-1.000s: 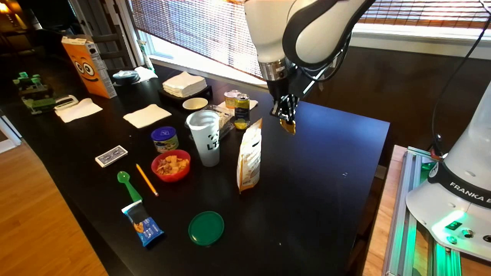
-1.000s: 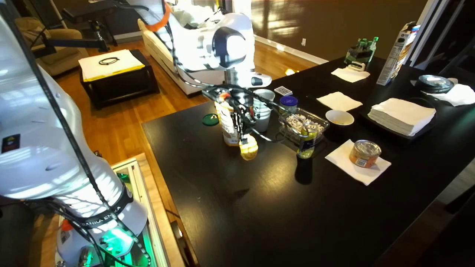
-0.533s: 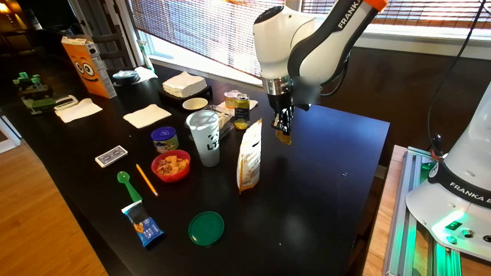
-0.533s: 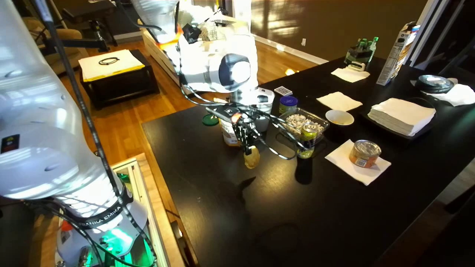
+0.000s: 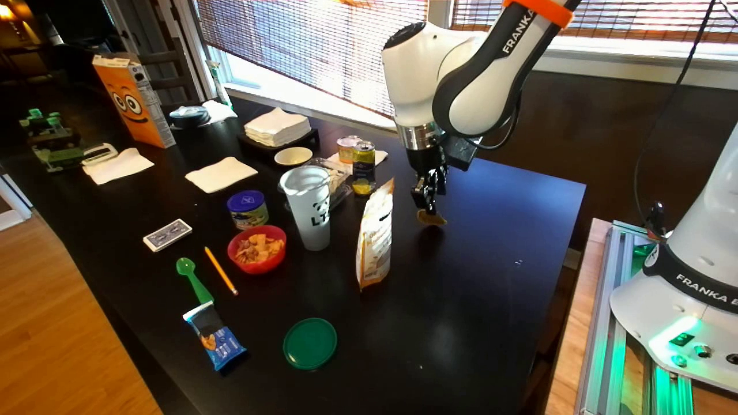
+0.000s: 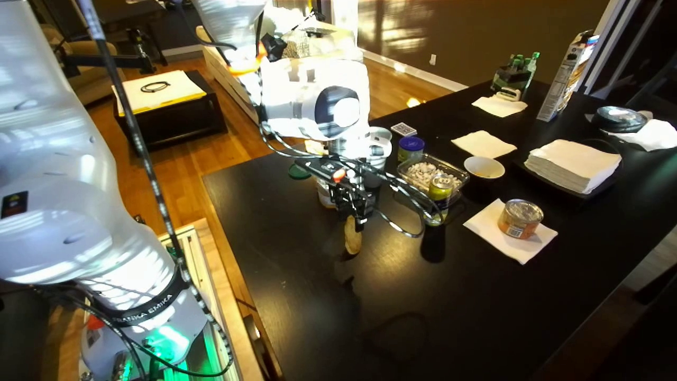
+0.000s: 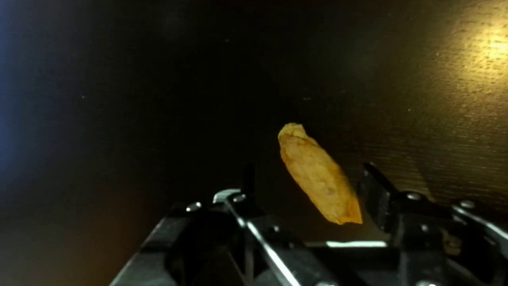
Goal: Take one orange object out of the white and yellow packet.
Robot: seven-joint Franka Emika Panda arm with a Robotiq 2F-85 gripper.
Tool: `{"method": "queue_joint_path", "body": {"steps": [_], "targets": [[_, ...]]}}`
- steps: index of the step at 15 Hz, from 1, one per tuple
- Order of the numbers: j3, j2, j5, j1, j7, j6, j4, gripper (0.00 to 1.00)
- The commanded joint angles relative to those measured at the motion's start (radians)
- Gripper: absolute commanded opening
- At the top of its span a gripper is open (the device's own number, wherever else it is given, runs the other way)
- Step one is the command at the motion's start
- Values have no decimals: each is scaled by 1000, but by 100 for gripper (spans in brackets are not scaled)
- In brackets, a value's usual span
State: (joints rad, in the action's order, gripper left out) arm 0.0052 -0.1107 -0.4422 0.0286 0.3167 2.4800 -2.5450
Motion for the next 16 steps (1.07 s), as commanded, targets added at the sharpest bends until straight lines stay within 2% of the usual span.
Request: {"method": "queue_joint_path", "body": {"steps": [1,8,13,16], "targets": [[-13,68,-10,7,-29,-25,-26,98],[12,219,132,3,-71,-246,-24,100],[14,363,263,4,-158,-296,-37,100],[24,423,268,1,-160,-355,-14,100]]}}
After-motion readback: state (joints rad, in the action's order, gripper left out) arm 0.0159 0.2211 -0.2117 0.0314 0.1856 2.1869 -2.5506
